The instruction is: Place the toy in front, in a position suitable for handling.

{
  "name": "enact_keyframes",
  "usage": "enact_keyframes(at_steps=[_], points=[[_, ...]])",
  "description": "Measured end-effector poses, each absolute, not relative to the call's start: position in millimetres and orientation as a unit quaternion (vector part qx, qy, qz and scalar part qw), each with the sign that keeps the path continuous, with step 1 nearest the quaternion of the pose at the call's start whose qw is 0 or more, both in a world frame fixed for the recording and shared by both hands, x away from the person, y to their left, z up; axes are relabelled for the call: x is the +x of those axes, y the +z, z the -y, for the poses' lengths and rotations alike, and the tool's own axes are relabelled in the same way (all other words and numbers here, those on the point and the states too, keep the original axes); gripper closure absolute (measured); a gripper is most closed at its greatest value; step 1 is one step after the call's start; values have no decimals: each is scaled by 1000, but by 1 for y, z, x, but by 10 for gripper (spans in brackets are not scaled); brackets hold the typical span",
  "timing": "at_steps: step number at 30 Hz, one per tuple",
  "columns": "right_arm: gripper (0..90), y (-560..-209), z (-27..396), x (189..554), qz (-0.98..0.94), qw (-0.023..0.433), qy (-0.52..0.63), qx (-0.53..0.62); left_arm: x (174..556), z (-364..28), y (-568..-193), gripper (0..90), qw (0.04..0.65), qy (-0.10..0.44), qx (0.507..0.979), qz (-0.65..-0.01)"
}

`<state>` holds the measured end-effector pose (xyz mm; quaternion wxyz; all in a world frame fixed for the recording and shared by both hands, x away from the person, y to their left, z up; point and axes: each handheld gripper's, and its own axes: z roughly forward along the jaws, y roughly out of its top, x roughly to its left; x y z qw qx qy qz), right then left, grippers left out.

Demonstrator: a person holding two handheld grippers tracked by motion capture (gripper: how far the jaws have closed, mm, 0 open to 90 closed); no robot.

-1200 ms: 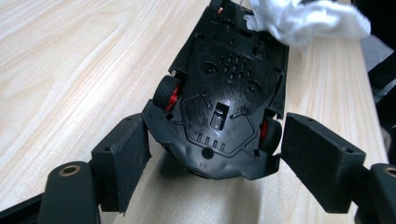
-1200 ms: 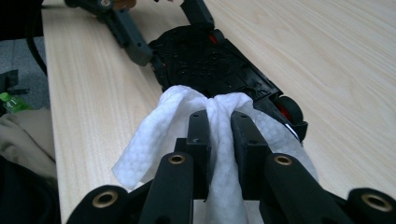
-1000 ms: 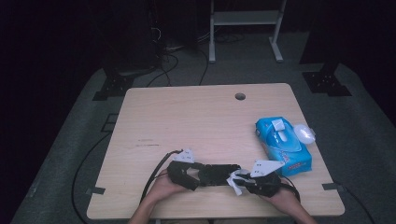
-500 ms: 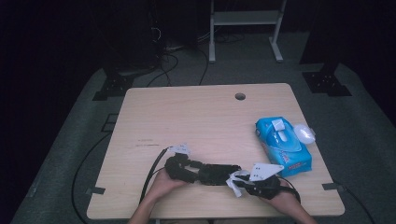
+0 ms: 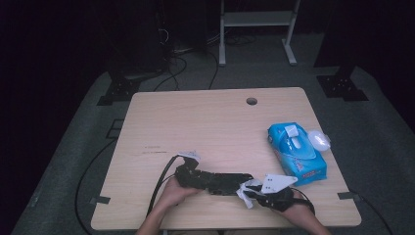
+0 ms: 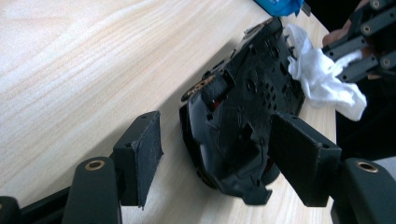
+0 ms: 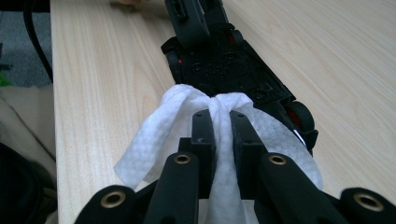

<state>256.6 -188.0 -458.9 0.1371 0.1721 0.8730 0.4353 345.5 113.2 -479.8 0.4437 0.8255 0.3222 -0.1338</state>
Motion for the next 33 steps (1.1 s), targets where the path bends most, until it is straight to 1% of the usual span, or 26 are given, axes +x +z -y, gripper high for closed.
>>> enact_keyframes(at_steps=[5,7,12,16,23,24,25,26,27,28,29,33], points=[[818,-460,188,256,-872,140,437,171,346,-104,-482,377,447,-146,823,-319],[818,-460,189,256,-871,140,438,171,345,-100,-481,383,446,-135,825,-320],[817,-460,189,255,-871,143,439,170,346,-103,-482,406,451,-142,822,-318],[817,-460,189,254,-871,148,438,168,344,-104,-482,424,459,-132,822,-311],[816,-460,188,252,-871,153,435,171,334,-102,-475,426,468,-70,836,-280],[816,-460,188,252,-871,153,435,171,334,-102,-475,426,468,-70,836,-280],[815,-459,188,252,-871,155,433,173,331,-105,-473,460,487,-62,828,-271],[814,-459,189,253,-872,158,429,175,329,-107,-471,532,494,-55,827,-262],[814,-459,189,253,-872,162,425,180,325,-106,-469,572,488,-28,834,-254],[814,-459,190,255,-871,164,424,186,325,-106,-469,579,488,-28,834,-254],[814,-459,192,256,-868,162,427,193,321,-103,-469,578,469,-5,849,-244],[814,-457,193,259,-864,161,435,198,314,-99,-474,575,475,-3,849,-234]])
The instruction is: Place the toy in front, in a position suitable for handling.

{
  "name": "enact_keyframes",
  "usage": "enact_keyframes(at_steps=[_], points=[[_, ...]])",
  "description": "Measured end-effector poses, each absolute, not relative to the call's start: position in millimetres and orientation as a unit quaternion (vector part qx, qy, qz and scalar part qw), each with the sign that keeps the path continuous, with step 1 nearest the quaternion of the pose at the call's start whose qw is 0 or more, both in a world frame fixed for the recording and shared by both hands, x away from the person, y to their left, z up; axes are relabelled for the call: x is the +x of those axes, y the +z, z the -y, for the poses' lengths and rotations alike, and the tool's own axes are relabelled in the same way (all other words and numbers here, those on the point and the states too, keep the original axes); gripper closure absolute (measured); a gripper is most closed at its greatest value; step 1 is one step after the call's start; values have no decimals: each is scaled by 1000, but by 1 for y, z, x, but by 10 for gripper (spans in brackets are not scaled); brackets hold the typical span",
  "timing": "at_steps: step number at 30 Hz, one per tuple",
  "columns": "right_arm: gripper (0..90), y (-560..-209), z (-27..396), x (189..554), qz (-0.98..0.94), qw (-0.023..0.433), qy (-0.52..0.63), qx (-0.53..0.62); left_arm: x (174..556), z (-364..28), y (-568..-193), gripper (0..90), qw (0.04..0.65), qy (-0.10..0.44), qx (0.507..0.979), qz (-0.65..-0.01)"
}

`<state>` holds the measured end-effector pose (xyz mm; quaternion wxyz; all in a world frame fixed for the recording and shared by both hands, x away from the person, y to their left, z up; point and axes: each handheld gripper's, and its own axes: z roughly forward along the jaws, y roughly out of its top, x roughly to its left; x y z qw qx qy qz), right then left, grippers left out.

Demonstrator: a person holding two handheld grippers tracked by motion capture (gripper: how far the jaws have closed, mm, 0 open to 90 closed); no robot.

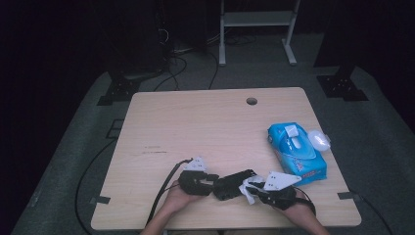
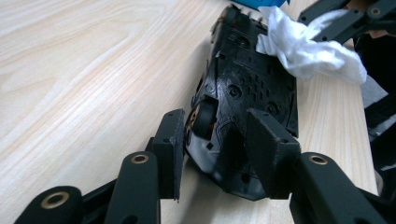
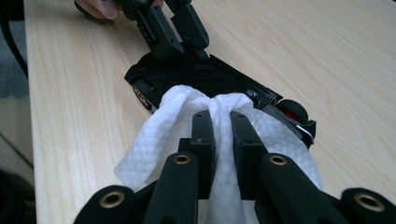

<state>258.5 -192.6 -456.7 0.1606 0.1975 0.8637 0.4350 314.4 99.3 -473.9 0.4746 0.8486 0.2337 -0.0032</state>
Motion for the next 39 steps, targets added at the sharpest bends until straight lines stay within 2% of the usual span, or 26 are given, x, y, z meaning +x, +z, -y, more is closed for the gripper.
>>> enact_keyframes(at_steps=[4,7,15,22,25,29,34,39], points=[[821,-462,195,257,-863,157,435,201,317,-99,-474,530,474,-28,845,-246],[826,-463,196,256,-862,155,436,204,319,-100,-476,405,466,-42,843,-266],[831,-465,197,249,-858,157,442,209,313,-98,-481,302,448,-111,835,-298],[834,-466,197,246,-856,162,444,211,310,-92,-481,347,450,-135,816,-335],[835,-467,198,245,-854,162,447,213,309,-91,-481,408,449,-124,811,-352],[837,-468,199,245,-852,162,450,214,307,-89,-482,420,457,-116,807,-354],[836,-468,199,242,-853,169,446,211,302,-86,-479,423,463,-82,817,-333],[836,-468,199,238,-854,176,444,206,295,-82,-475,429,471,-27,829,-300]])
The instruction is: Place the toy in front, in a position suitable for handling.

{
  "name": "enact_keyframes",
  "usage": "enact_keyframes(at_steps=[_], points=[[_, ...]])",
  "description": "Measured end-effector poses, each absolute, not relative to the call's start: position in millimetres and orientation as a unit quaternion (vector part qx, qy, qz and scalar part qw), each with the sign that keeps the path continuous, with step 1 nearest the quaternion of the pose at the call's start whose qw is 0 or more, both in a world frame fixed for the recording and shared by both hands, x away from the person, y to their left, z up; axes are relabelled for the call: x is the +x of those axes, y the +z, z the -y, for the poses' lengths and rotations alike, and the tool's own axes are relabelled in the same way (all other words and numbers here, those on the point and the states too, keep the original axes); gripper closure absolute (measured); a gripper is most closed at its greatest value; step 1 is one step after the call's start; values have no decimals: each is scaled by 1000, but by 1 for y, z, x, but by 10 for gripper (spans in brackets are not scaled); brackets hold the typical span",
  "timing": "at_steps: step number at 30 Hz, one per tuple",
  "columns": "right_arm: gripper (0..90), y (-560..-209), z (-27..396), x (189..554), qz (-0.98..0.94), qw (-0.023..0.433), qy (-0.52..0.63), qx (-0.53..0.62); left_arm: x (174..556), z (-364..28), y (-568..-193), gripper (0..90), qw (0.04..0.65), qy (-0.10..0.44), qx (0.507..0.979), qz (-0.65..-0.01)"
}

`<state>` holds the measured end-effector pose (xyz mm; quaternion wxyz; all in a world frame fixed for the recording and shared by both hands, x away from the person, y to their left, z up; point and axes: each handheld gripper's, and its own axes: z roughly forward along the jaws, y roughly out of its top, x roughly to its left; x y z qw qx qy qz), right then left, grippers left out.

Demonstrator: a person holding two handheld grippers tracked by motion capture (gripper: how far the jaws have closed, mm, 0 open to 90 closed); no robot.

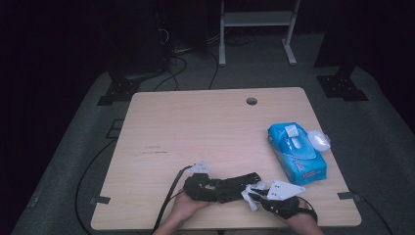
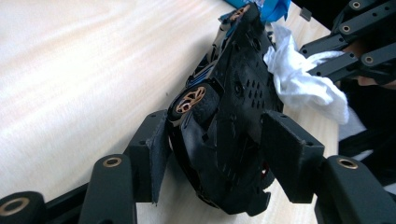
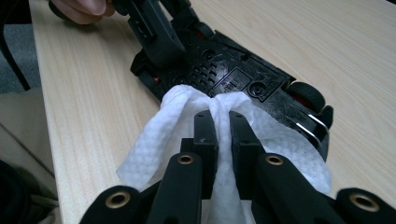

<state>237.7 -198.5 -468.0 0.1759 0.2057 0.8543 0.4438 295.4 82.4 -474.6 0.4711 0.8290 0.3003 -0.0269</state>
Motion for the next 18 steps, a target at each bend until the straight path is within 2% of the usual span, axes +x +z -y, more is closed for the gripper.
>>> enact_keyframes(at_steps=[13,16,18], points=[[834,-468,197,232,-860,175,433,206,277,-74,-468,442,473,79,843,-245],[834,-469,196,231,-866,173,421,205,275,-77,-465,574,488,86,838,-227],[834,-472,195,232,-871,167,415,204,273,-76,-464,579,486,92,842,-217]])
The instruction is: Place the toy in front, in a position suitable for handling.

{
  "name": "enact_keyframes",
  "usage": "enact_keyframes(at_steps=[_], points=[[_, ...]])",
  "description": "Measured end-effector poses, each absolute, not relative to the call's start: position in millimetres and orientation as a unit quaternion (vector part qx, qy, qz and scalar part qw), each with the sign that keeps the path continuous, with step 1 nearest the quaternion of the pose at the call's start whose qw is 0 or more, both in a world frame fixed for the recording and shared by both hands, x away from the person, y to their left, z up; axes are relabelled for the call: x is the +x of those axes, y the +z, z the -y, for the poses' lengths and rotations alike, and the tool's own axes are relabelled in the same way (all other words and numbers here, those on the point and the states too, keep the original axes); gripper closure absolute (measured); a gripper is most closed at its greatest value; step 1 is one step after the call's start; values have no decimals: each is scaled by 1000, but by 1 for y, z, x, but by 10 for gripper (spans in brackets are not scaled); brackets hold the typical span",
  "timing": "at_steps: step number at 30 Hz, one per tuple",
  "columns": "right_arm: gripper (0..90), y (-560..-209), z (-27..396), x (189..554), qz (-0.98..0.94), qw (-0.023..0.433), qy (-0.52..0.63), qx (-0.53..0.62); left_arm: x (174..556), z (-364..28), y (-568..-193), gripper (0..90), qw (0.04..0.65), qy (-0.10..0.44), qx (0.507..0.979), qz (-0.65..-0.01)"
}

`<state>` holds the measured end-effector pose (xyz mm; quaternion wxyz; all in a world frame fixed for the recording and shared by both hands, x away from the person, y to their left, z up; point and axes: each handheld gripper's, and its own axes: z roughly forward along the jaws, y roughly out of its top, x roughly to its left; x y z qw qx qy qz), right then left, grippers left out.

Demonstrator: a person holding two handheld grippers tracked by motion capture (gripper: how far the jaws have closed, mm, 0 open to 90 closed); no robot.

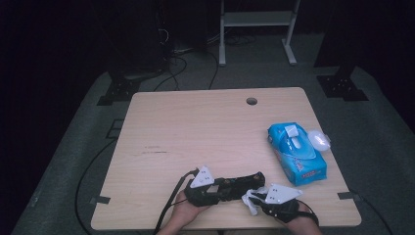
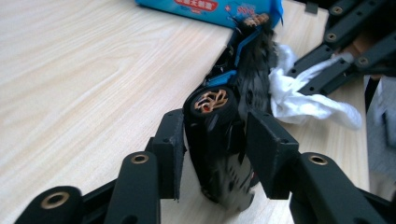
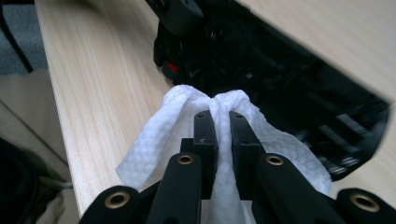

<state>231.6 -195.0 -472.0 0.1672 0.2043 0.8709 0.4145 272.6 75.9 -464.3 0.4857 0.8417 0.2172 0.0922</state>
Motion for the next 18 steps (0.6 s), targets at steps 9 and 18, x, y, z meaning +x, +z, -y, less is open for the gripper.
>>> enact_keyframes(at_steps=[9,18], points=[[833,-470,191,231,-875,159,411,200,267,-76,-465,595,484,108,848,-186],[833,-416,187,229,-844,194,464,184,256,-70,-472,640,457,122,870,-136]])
